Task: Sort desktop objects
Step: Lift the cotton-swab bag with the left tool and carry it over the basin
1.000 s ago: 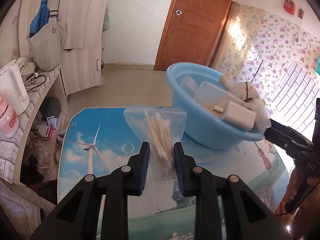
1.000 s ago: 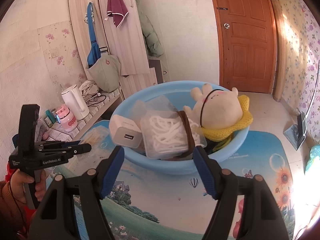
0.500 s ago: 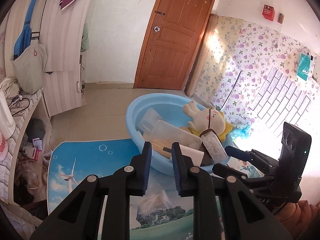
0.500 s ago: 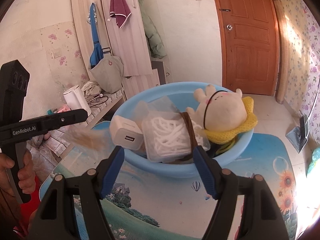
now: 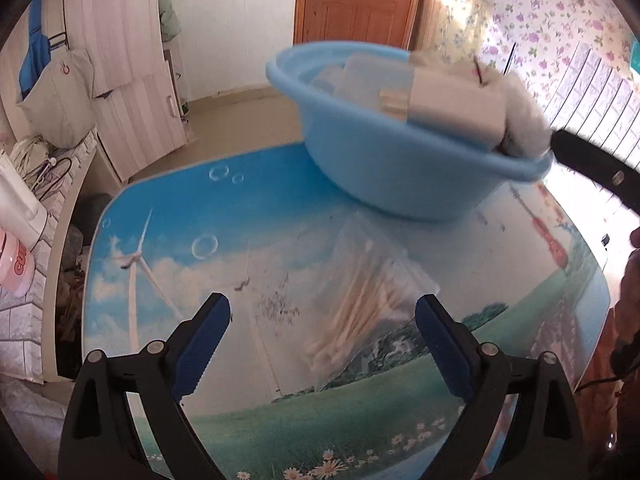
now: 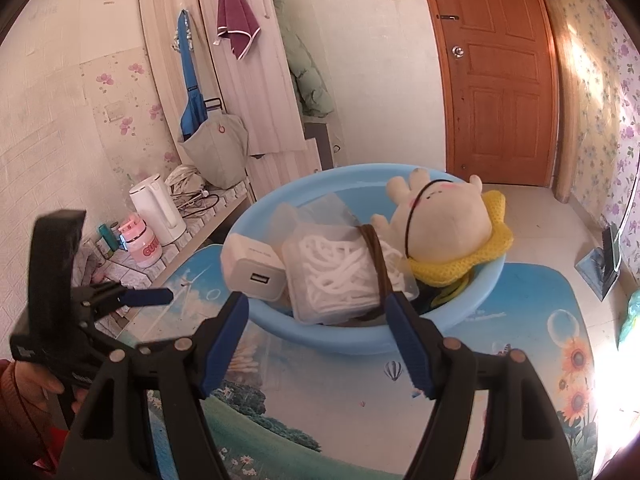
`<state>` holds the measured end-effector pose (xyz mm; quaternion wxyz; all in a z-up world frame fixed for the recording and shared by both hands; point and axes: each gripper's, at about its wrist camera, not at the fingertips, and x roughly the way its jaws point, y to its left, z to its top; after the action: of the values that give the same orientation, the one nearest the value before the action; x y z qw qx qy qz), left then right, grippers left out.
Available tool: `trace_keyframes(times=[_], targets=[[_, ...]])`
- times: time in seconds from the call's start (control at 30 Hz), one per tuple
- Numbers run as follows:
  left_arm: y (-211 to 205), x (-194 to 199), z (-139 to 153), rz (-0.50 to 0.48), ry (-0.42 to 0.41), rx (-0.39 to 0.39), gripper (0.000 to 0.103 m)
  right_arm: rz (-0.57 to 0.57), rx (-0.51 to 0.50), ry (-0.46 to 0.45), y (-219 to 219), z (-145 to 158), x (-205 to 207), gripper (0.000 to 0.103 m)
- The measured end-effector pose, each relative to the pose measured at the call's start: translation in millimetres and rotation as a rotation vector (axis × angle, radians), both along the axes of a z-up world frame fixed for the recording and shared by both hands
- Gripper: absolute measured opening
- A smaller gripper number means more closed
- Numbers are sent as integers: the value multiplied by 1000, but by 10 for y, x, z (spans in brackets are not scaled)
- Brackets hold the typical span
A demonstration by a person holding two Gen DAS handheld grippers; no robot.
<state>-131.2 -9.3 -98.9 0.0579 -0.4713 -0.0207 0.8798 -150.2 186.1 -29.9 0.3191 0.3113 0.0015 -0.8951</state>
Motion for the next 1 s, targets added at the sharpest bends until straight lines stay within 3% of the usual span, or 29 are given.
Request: trace_keyframes(times=[0.1, 0.13, 0.2, 0.23, 0.27, 0.3, 0.47, 0.63, 0.8, 1.0], targets=[[39, 1, -142, -28, -31, 11, 93, -7, 0, 21, 41, 61, 50, 71], [75, 22, -156, -41, -11, -11, 88, -10, -1, 29, 58, 84, 68, 71], [140, 71, -147, -72, 37, -70, 39, -19, -4, 38, 102, 122, 81, 72], [127, 72, -137, -78, 37, -58, 33, -24, -6, 41, 120, 138, 83, 72], [77, 64, -129, -76, 32, -21, 18, -30, -10, 42, 139, 149, 82, 72], [6, 52, -128, -62, 25, 26, 17, -36, -12, 42, 154, 154, 75, 72], [-176, 181, 13, 16, 103, 38, 15, -43, -15, 35, 179, 165, 66, 72], [-294, 276, 496, 67, 236, 75, 15, -37, -14, 30, 190, 142, 50, 72], [-244, 208, 913, 36, 328, 104, 15, -32, -10, 30, 163, 127, 53, 71], [10, -49, 1041, -40, 349, 130, 15, -36, 9, 21, 127, 83, 43, 71]])
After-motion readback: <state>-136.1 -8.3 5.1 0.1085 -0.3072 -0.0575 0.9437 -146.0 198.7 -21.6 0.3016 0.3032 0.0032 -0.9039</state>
